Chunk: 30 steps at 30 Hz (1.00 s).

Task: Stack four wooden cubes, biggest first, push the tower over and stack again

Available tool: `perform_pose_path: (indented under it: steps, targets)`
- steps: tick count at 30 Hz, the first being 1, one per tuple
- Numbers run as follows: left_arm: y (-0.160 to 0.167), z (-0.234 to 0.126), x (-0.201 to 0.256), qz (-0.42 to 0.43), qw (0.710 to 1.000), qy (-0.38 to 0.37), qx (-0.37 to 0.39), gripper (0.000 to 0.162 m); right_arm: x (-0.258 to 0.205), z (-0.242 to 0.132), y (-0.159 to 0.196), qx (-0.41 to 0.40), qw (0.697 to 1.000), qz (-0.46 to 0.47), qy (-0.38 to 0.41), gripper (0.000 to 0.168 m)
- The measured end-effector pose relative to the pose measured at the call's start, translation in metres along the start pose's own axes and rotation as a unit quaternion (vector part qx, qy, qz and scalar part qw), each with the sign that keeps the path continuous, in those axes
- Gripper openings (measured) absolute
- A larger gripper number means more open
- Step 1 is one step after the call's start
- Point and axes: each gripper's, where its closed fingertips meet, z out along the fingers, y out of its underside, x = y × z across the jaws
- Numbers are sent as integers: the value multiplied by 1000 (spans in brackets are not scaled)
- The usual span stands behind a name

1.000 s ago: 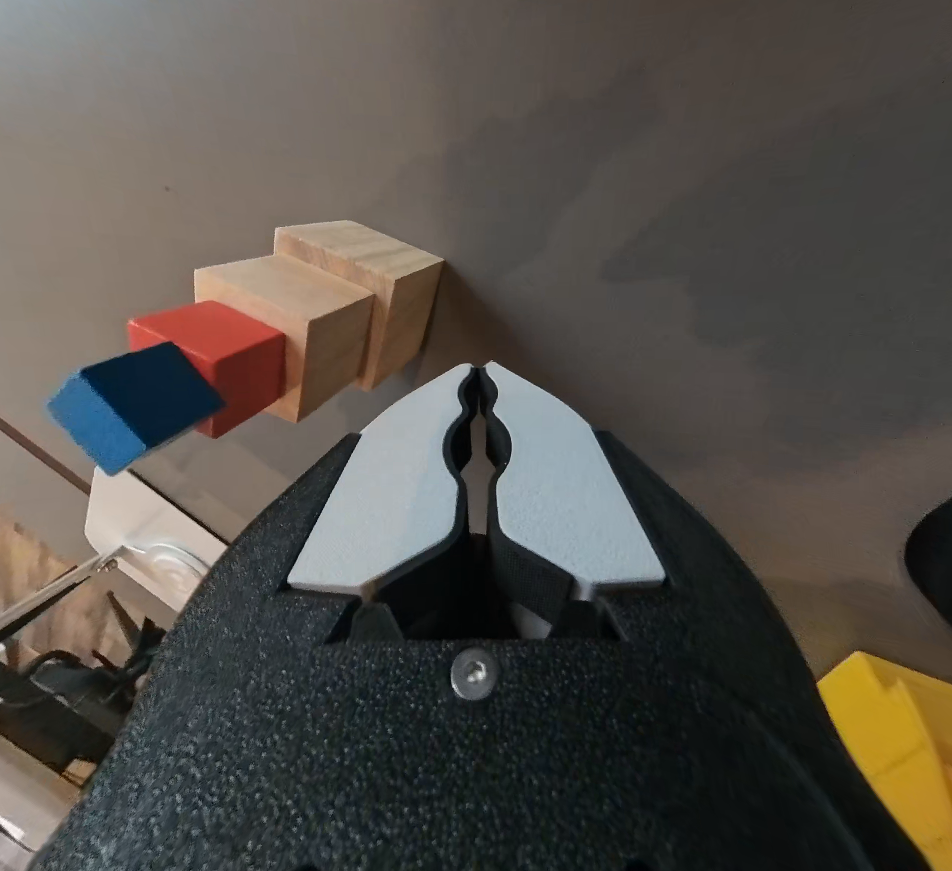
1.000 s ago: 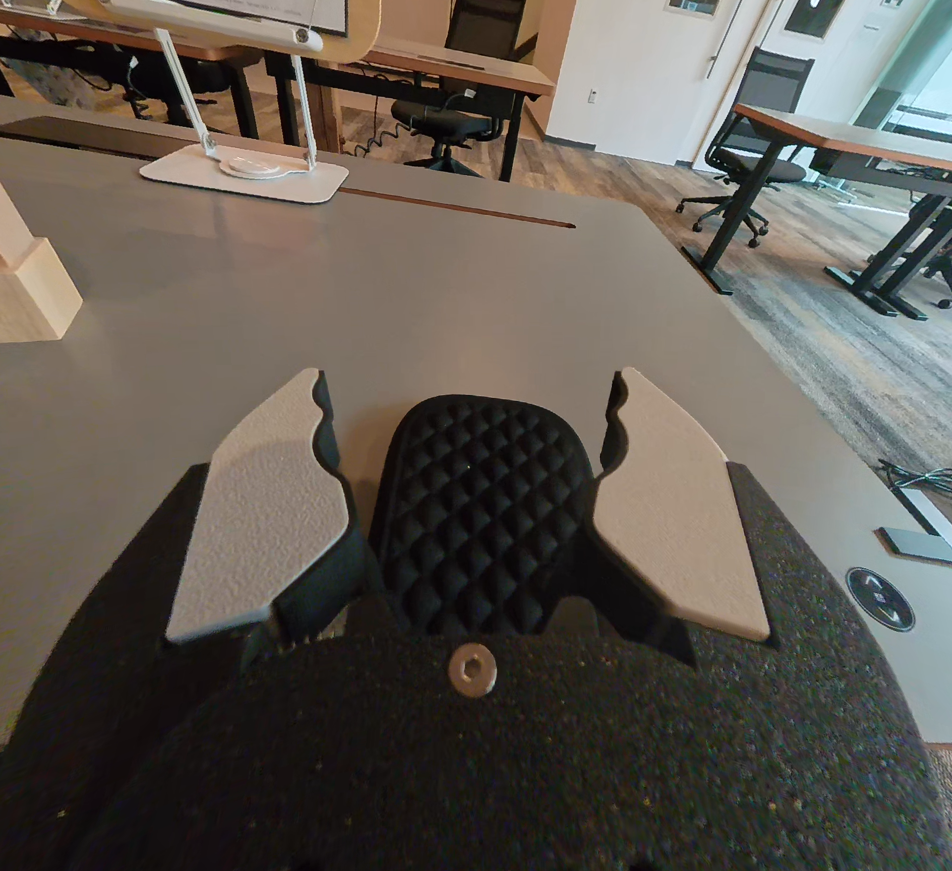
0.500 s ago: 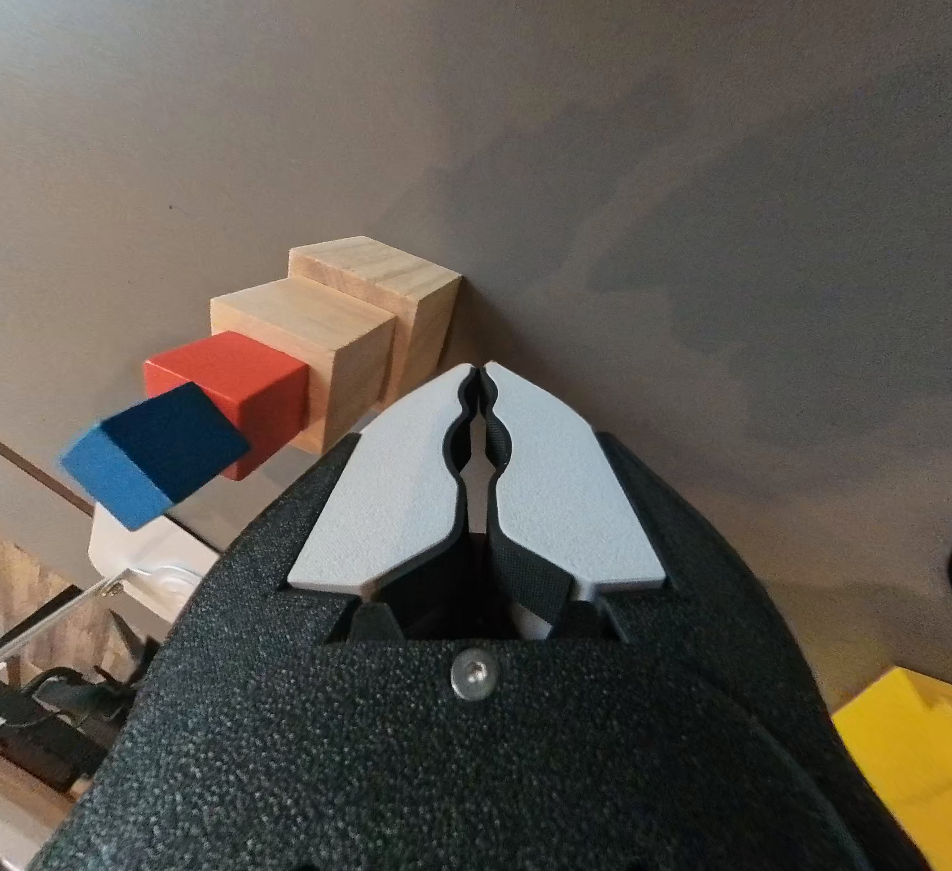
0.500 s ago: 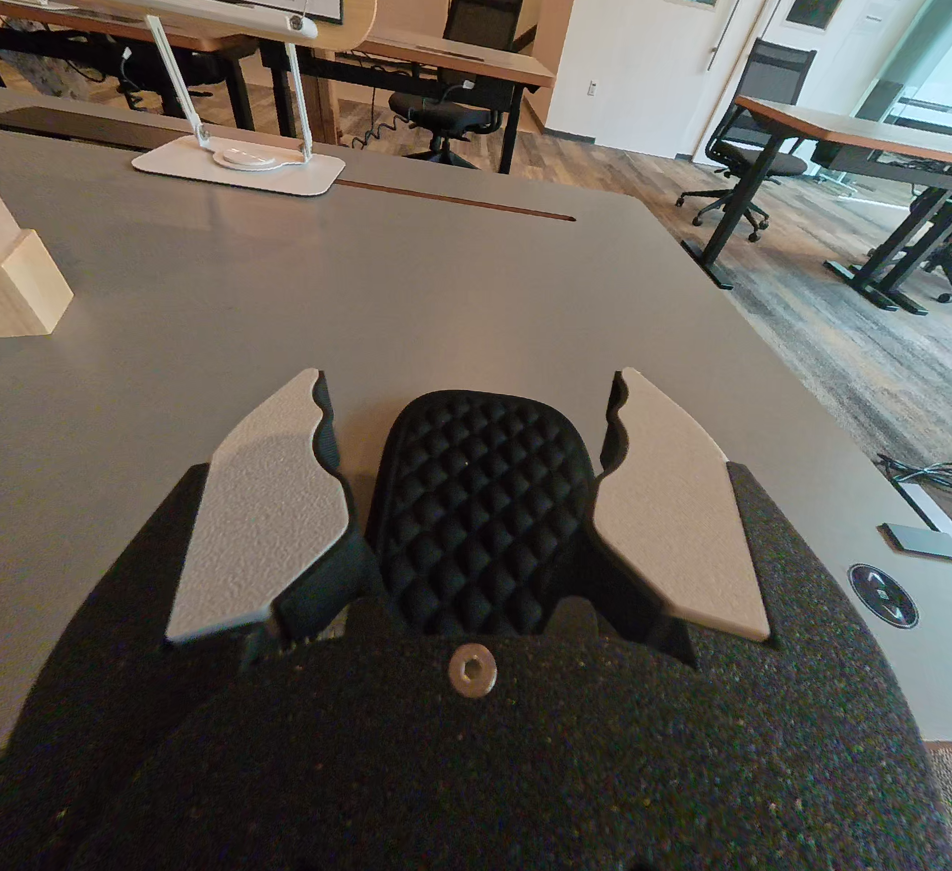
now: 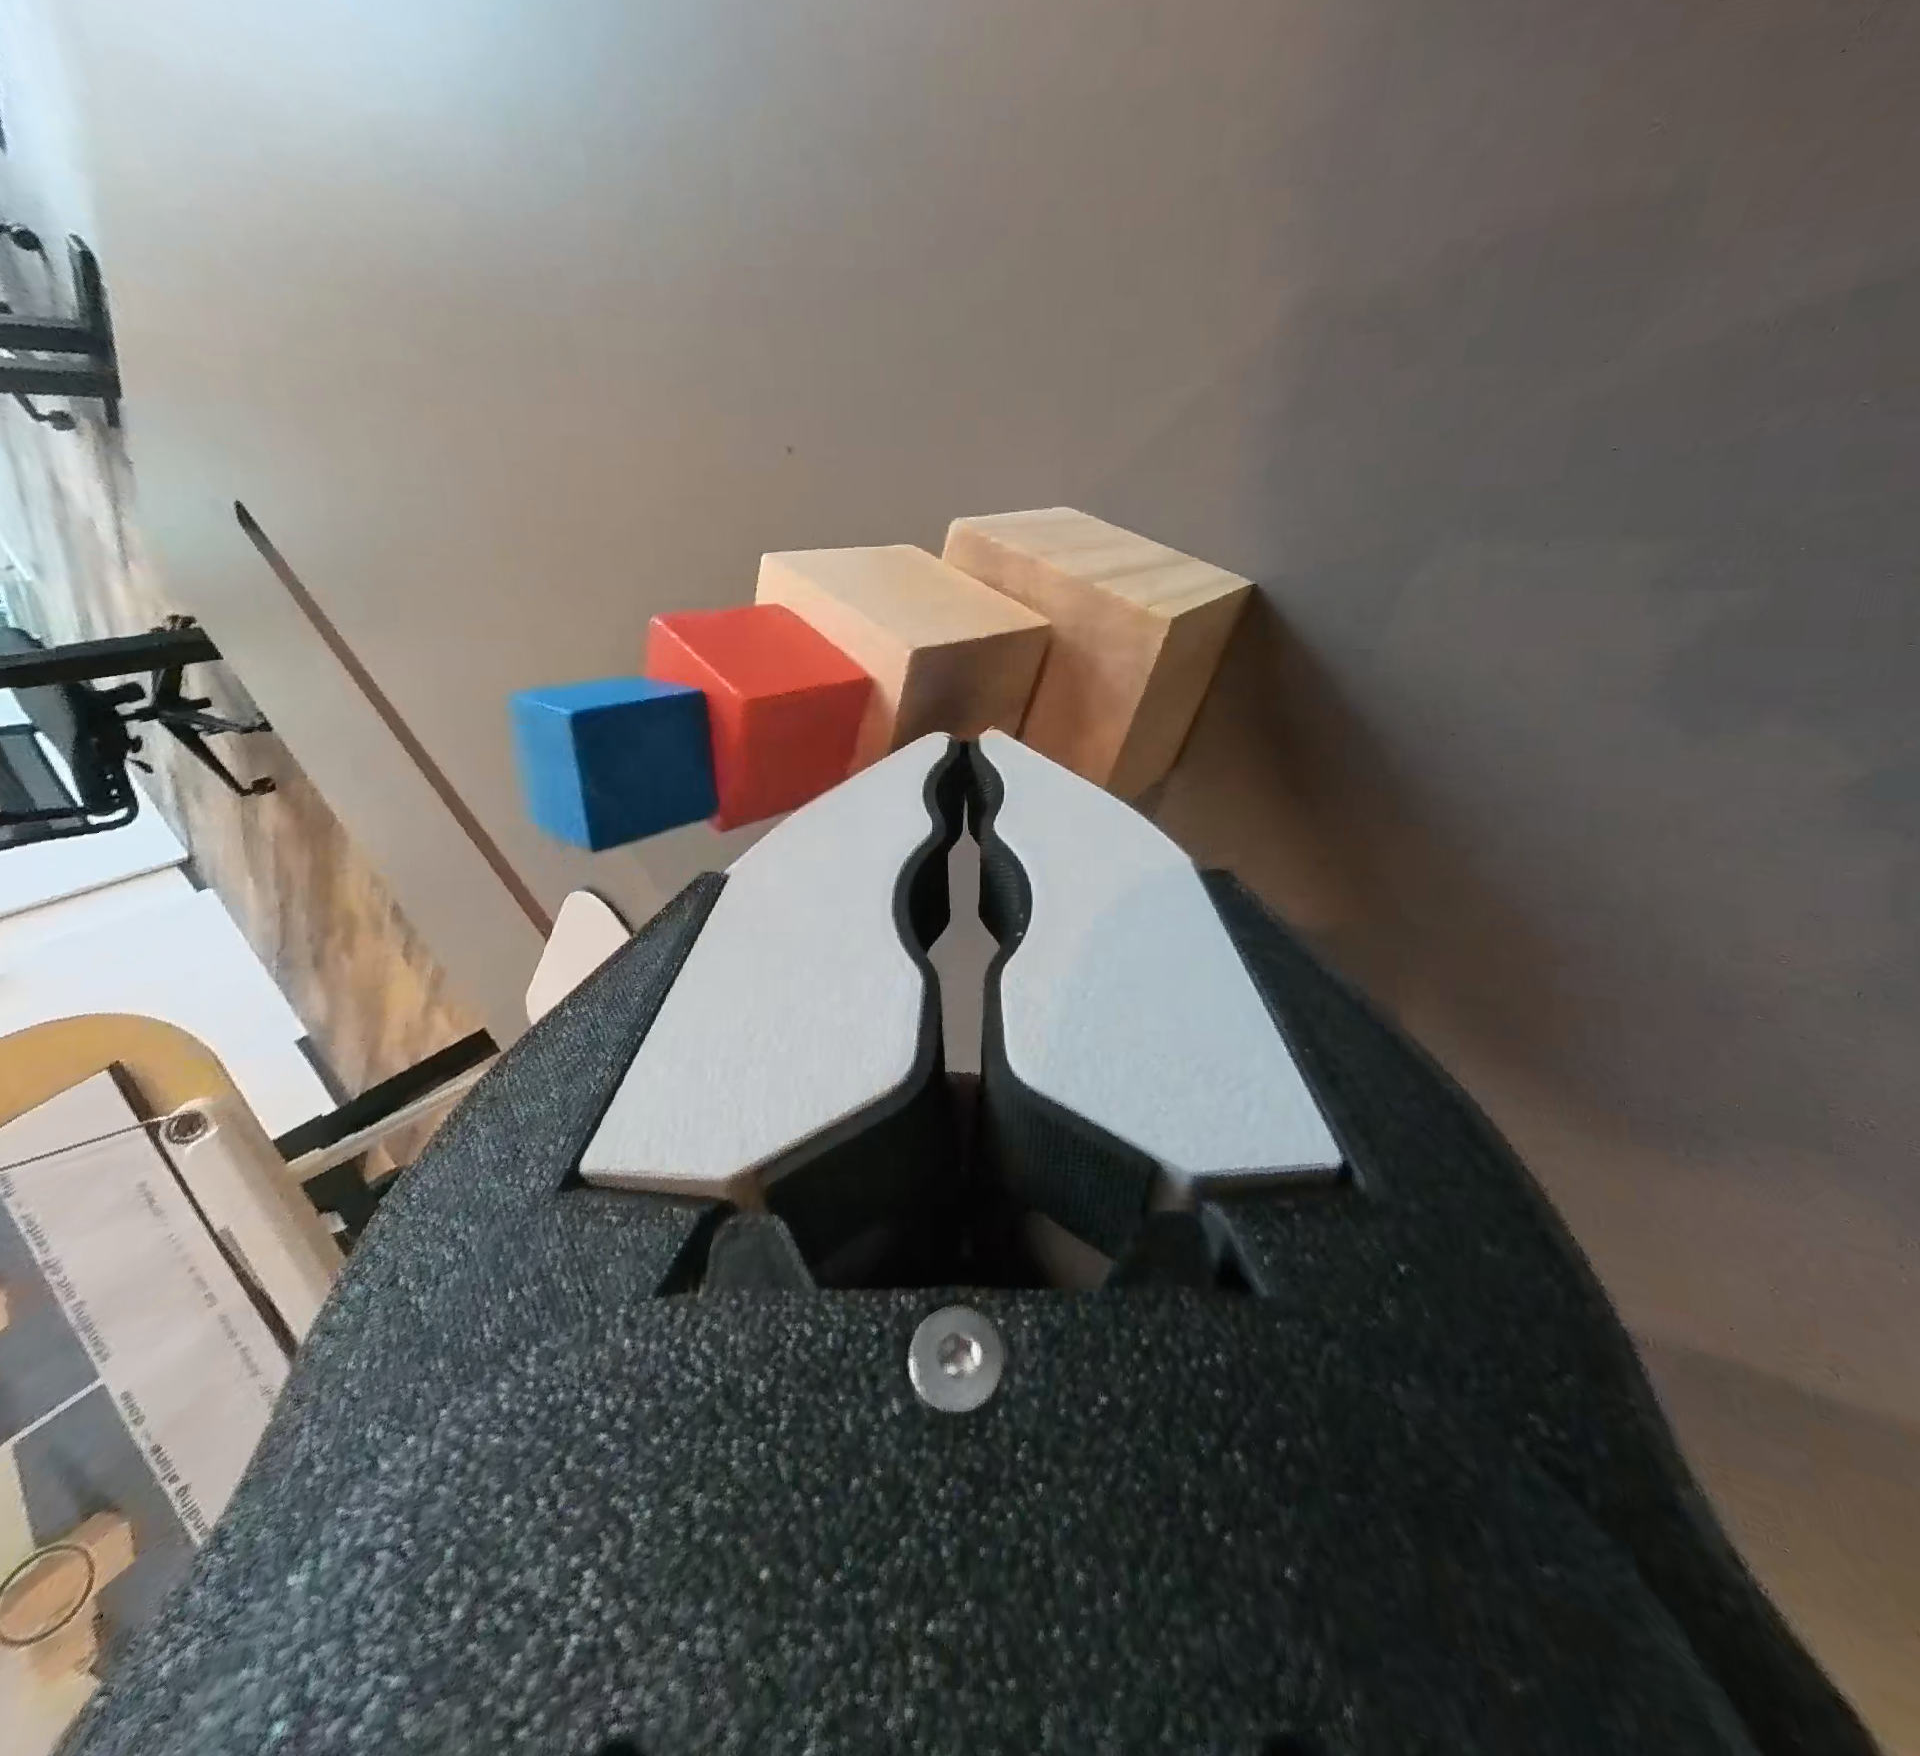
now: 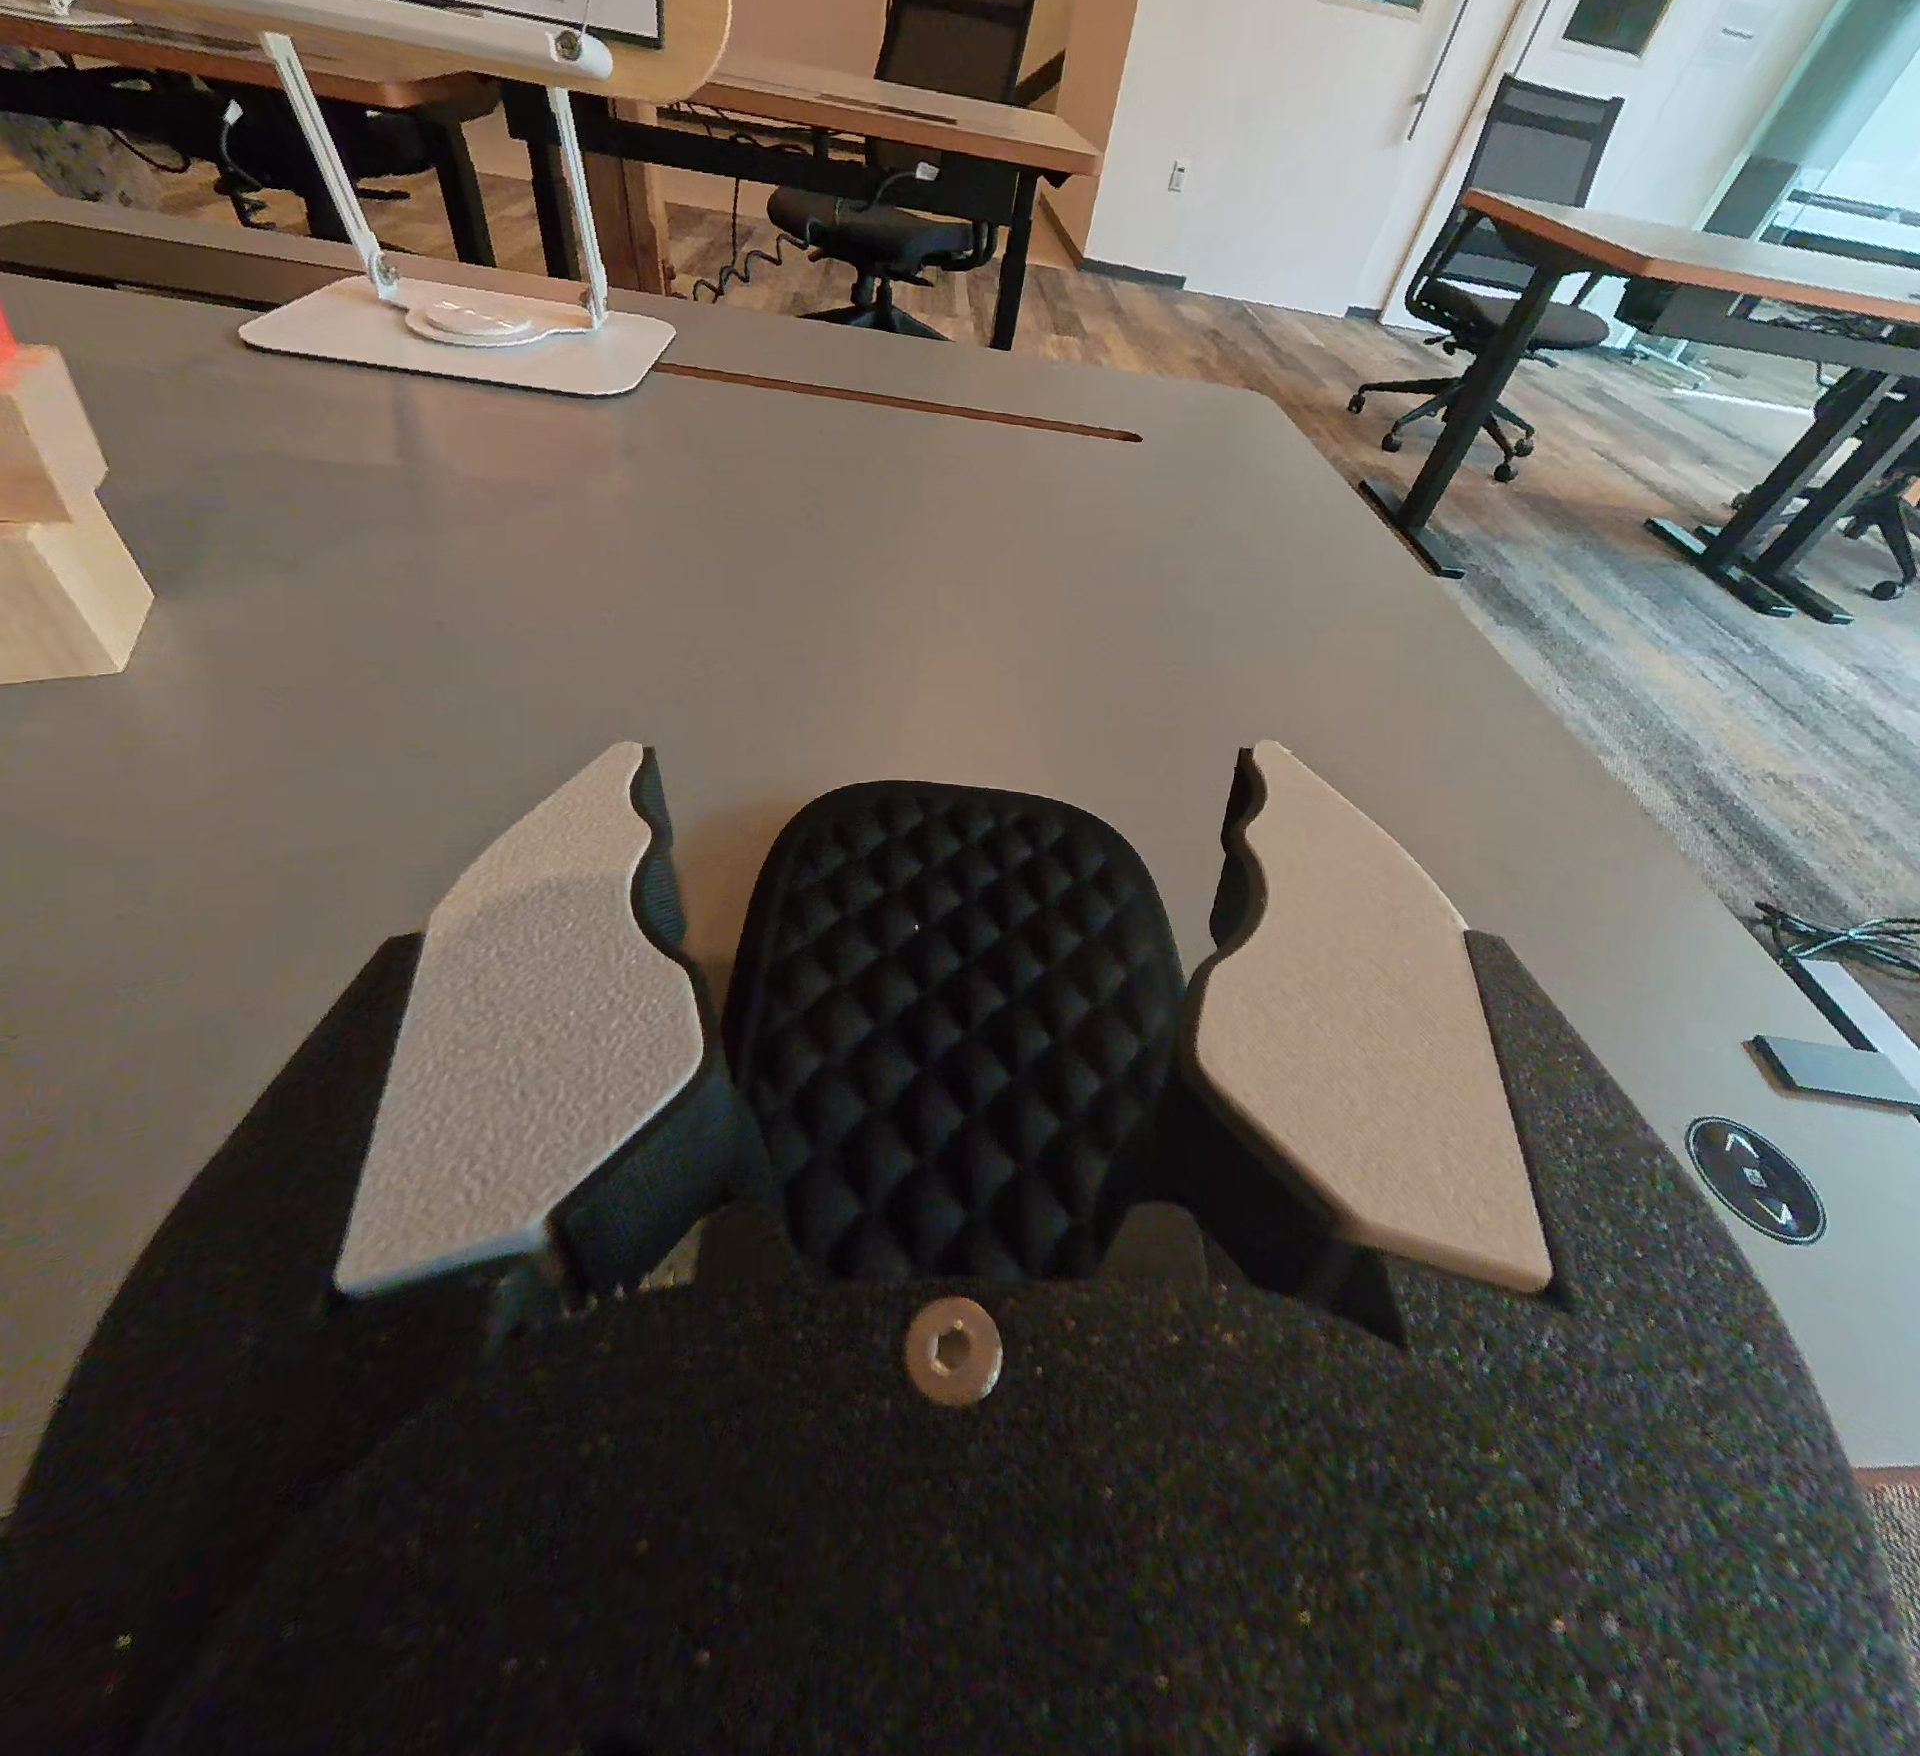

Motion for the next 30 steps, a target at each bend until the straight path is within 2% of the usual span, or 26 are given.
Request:
perform_pose_path:
  steps: [10,20,24,30]
  targets:
    - [-7,0,-18,2,999,-33,8,0,1,-1,-1,1,1000,0,0,101]
    - [-6,-6,-6,-20,1000,-21,5,0,-2,0,-1,1,1000,-1,-5,101]
    - [-11,-12,1,-65,998,-18,20,0,-5,0,-1,-1,1000,-3,-8,101]
    - [-34,-31,7,-174,978,-18,116,0,-5,0,-3,1,1000,-4,-9,101]
